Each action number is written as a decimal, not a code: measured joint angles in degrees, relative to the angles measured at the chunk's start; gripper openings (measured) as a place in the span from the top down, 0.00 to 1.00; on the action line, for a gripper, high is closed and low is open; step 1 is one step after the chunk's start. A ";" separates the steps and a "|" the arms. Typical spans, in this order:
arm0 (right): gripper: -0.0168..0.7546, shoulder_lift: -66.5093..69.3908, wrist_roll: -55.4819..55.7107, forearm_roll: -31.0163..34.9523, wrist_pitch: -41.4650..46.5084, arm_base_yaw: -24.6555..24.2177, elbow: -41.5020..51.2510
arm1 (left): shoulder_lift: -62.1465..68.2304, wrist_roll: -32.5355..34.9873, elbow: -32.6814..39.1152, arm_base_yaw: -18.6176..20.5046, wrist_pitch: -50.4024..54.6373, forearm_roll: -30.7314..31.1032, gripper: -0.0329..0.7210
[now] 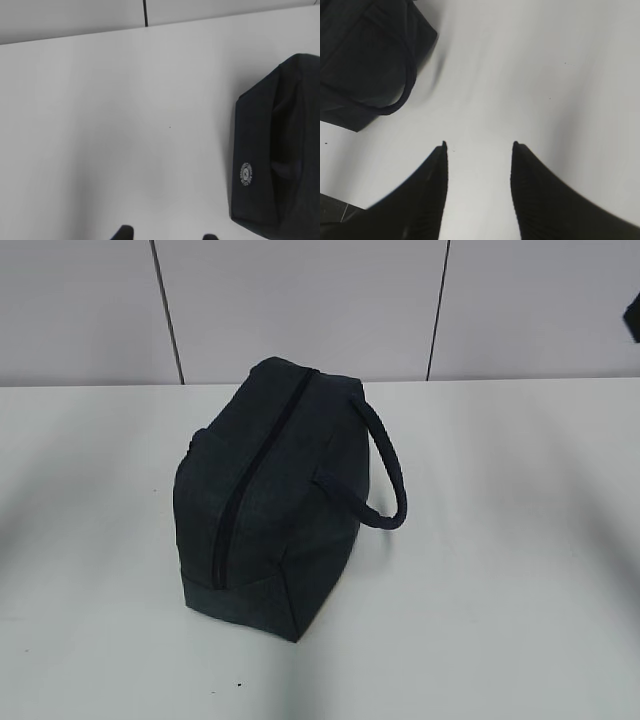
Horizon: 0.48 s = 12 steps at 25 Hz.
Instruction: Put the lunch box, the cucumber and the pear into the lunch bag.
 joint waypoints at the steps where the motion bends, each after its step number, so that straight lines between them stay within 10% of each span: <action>1: 0.55 -1.89 0.46 0.00 0.30 0.00 0.00 | -2.37 -0.28 0.82 0.00 0.07 -0.26 0.60; 12: 0.55 -26.75 3.28 0.00 1.58 0.00 1.64 | -34.56 -0.92 18.85 0.00 1.42 -1.42 0.60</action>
